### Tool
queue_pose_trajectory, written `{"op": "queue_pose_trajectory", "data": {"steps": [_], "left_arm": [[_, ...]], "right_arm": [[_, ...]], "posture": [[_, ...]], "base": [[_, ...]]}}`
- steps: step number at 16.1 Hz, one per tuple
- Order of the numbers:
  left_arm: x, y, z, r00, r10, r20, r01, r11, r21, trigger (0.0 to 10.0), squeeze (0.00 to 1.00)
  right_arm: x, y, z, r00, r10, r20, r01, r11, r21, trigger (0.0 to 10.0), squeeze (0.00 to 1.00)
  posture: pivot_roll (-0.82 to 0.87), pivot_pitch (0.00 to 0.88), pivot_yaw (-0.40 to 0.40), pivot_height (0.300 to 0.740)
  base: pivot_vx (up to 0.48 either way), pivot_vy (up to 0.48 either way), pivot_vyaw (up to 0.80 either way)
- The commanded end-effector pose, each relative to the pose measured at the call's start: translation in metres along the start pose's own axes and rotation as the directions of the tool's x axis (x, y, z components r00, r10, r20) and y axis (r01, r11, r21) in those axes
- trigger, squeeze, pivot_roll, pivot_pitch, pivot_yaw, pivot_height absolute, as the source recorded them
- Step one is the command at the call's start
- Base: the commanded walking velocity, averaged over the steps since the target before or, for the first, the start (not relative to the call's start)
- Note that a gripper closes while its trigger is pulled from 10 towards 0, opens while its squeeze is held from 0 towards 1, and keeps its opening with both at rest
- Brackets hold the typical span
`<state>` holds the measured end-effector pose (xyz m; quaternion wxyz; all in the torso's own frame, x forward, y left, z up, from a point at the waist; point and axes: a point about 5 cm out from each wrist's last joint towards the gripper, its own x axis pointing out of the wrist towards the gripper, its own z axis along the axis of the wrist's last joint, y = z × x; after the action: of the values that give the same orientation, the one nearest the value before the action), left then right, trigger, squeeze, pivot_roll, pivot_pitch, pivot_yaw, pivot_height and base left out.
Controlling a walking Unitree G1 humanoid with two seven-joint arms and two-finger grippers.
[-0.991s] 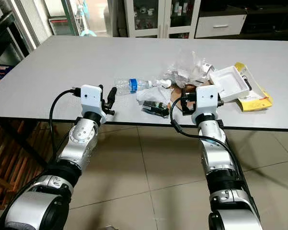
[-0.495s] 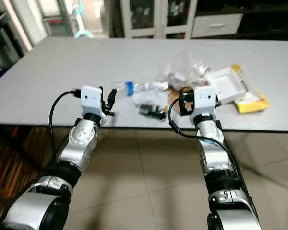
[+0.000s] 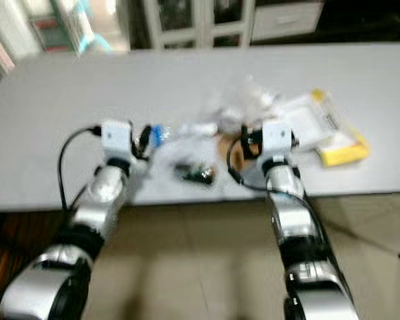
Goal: Picking trash to rubbish bin
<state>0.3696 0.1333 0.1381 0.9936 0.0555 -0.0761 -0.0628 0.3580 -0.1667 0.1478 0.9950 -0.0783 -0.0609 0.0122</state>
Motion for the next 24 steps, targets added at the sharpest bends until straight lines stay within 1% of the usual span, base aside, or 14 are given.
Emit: {"op": "queue_pose_trajectory", "data": {"steps": [1,8,11,24], "left_arm": [[0.0005,-0.0105,-0.0003,1.000,-0.031,-0.005,0.031,1.000,-0.001,10.0,0.00],[0.0012,-0.0102,0.0030,1.000,-0.027,0.015,0.027,1.000,0.013,10.0,0.00],[0.0014,-0.0119,0.0058,0.999,-0.034,0.034,0.034,0.999,0.011,10.0,0.00],[0.0004,-0.0122,0.0061,0.998,-0.055,0.039,0.055,0.998,0.014,10.0,0.00]], "right_arm": [[-0.0003,-0.0066,-0.0007,1.000,-0.017,-0.006,0.017,1.000,-0.002,10.0,0.00],[-0.0010,-0.0040,-0.0013,1.000,-0.014,-0.007,0.014,1.000,0.004,10.0,0.00],[-0.0013,-0.0040,-0.0015,1.000,-0.015,-0.008,0.015,1.000,0.007,10.0,0.00],[-0.0021,0.0014,-0.0035,1.000,-0.002,-0.011,0.002,1.000,0.012,10.0,0.00]], "posture": [[-0.06,0.047,0.037,0.740],[-0.07,0.051,0.040,0.740],[-0.06,0.053,0.039,0.740],[-0.07,0.038,0.045,0.740]], "base": [[0.480,0.000,0.00],[0.451,0.000,0.00],[0.000,0.000,0.00],[0.000,0.000,0.00]]}}
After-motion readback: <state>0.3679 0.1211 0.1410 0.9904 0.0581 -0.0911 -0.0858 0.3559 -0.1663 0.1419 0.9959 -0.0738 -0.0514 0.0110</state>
